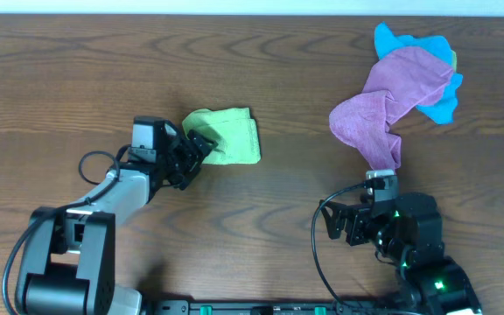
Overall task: Fold the cloth
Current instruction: 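Grasp the folded green bundle with the left gripper, then carry the green bundle to the upper left of the table with the left gripper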
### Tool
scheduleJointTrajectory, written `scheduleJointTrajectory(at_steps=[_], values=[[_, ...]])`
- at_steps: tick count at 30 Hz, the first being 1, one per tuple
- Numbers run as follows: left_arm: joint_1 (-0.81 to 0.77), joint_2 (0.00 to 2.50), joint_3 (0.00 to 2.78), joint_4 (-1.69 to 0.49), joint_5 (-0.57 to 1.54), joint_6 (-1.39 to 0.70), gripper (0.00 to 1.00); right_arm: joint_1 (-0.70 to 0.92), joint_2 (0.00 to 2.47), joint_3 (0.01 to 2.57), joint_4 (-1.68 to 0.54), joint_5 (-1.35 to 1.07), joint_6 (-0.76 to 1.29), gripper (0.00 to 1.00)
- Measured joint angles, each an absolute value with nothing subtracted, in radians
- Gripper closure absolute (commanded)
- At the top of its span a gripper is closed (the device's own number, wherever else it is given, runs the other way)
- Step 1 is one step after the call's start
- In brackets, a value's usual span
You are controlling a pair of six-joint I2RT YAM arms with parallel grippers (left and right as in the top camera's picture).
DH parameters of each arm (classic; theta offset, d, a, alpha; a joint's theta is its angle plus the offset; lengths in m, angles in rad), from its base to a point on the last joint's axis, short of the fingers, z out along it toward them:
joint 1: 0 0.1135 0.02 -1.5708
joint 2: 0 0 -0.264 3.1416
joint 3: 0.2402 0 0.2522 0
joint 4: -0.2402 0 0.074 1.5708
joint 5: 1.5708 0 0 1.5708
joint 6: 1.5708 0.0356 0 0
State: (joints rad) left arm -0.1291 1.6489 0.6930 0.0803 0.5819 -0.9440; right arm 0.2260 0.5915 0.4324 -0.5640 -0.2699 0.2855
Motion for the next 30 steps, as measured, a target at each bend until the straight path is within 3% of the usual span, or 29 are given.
scheduleJointTrajectory(at_steps=[4, 9, 13, 14, 15, 25, 30], values=[[-0.156, 1.681, 0.694, 0.139, 0.56, -0.967, 0.17, 0.226, 0.591, 0.432, -0.564, -0.27, 0.286, 0.01], [-0.176, 1.745, 0.701, 0.249, 0.553, -0.998, 0.36, 0.226, 0.591, 0.432, -0.564, -0.27, 0.286, 0.01], [-0.181, 1.791, 0.707, 0.312, 0.557, -1.003, 0.61, 0.226, 0.591, 0.432, -0.564, -0.27, 0.286, 0.01], [-0.182, 1.802, 0.707, 0.322, 0.552, -0.989, 0.72, 0.226, 0.591, 0.432, -0.564, -0.27, 0.286, 0.01], [-0.182, 1.811, 0.707, 0.335, 0.554, -0.986, 0.94, 0.226, 0.591, 0.432, -0.564, -0.27, 0.286, 0.01], [-0.179, 1.846, 0.698, 0.532, 0.582, -0.927, 0.94, 0.226, 0.591, 0.432, -0.564, -0.27, 0.286, 0.01], [-0.14, 1.846, 0.81, 0.506, 0.656, -0.928, 0.94, 0.226, 0.591, 0.432, -0.564, -0.27, 0.286, 0.01]])
